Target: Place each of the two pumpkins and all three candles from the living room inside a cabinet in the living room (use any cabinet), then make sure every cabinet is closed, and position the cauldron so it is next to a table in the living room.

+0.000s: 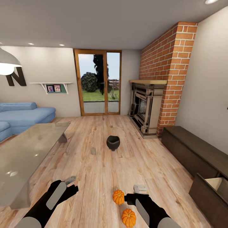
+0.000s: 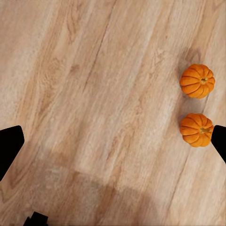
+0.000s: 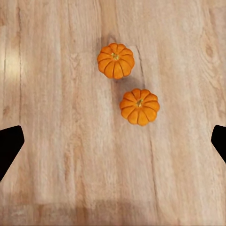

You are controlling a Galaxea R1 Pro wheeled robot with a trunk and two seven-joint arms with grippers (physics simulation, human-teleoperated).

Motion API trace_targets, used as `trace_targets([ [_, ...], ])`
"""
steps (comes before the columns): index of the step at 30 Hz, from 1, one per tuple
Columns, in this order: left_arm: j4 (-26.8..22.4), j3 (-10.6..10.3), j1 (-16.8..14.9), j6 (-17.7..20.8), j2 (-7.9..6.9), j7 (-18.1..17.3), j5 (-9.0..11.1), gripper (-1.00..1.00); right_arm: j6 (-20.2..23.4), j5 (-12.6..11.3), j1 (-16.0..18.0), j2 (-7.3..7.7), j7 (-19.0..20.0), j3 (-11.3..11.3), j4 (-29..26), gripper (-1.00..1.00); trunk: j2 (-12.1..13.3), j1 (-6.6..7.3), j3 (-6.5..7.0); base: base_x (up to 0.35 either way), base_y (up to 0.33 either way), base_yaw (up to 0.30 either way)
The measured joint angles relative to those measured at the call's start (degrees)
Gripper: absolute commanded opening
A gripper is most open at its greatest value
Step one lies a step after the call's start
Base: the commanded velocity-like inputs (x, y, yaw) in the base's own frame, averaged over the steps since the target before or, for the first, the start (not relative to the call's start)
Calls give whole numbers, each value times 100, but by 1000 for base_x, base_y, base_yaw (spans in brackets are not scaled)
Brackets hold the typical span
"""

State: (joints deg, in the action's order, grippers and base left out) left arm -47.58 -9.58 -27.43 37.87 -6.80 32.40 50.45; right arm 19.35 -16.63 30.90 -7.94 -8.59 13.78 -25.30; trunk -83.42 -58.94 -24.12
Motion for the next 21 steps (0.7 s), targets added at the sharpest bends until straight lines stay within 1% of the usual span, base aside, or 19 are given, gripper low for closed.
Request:
trace_targets([
  [12, -33, 0, -3, -4, 10, -25, 2, 100, -6, 24, 0, -33, -11, 8, 75, 100, -482, -264, -216, 0, 0, 0],
  [17, -33, 0, -2, -2, 10, -39, 5, 100, -76, 50, 0, -32, -7, 12, 88, 100, -682, -374, -305, 0, 0, 0],
  [19, -32, 0, -3, -1, 10, -43, 8, 100, -187, 66, 0, -30, -5, 14, 131, 100, -762, -417, -341, 0, 0, 0],
  [21, -26, 0, -2, 1, 10, -44, 9, 100, -400, 71, 0, -29, -5, 16, 234, 100, -843, -461, -377, 0, 0, 0],
])
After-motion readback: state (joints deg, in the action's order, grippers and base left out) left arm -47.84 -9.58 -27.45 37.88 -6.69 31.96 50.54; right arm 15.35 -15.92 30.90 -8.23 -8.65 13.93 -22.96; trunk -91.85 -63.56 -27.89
